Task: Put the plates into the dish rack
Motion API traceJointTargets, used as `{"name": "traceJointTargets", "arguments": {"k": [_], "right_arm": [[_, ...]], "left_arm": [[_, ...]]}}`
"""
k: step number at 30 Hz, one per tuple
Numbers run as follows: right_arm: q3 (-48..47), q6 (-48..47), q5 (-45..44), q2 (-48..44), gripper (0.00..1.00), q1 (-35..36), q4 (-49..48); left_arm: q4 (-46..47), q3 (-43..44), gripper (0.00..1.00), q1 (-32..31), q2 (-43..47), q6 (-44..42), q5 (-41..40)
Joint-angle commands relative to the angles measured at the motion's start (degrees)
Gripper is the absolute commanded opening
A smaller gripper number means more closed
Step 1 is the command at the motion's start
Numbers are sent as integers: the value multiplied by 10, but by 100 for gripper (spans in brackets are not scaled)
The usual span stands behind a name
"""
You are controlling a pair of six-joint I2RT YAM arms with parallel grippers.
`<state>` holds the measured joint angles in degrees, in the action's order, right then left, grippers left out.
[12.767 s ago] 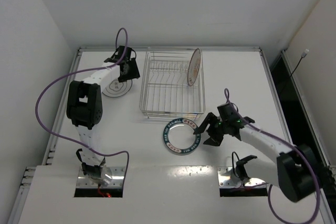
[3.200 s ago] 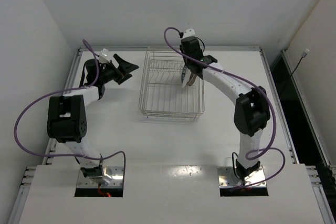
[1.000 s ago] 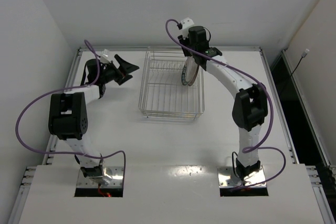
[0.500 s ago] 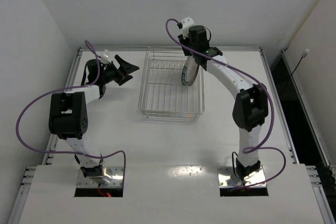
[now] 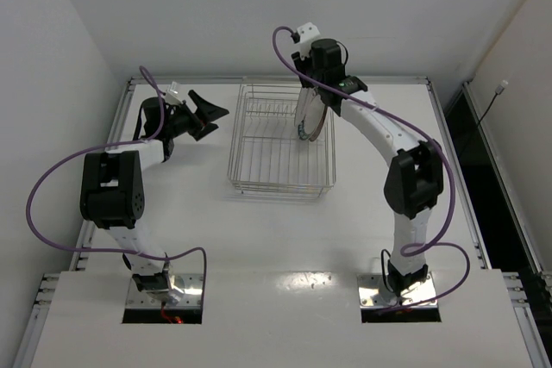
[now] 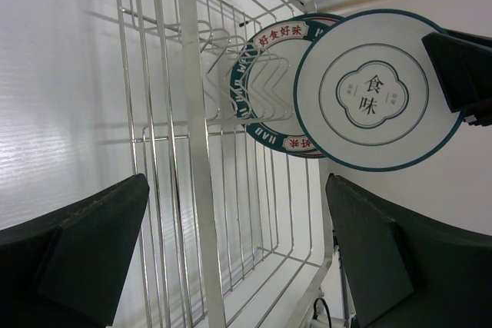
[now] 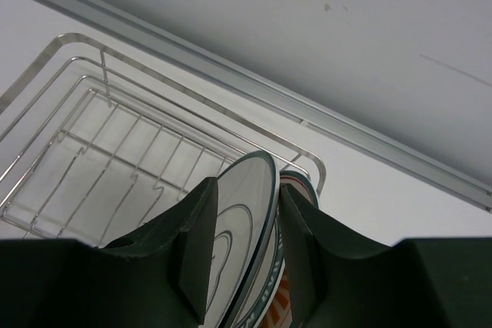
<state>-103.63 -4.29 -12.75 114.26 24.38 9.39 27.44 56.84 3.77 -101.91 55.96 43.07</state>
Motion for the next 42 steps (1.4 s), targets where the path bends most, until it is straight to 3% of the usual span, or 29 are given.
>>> {"name": "traceJointTargets", "arguments": {"k": [1,42], "right_arm": [[-28,-1,8,-47,0,8,-47],[5,-22,8,33,0,-7,-42]], "left_arm": [[17,19,100,2,1,-6,7],[17,24,100,2,-4,-6,7]]}}
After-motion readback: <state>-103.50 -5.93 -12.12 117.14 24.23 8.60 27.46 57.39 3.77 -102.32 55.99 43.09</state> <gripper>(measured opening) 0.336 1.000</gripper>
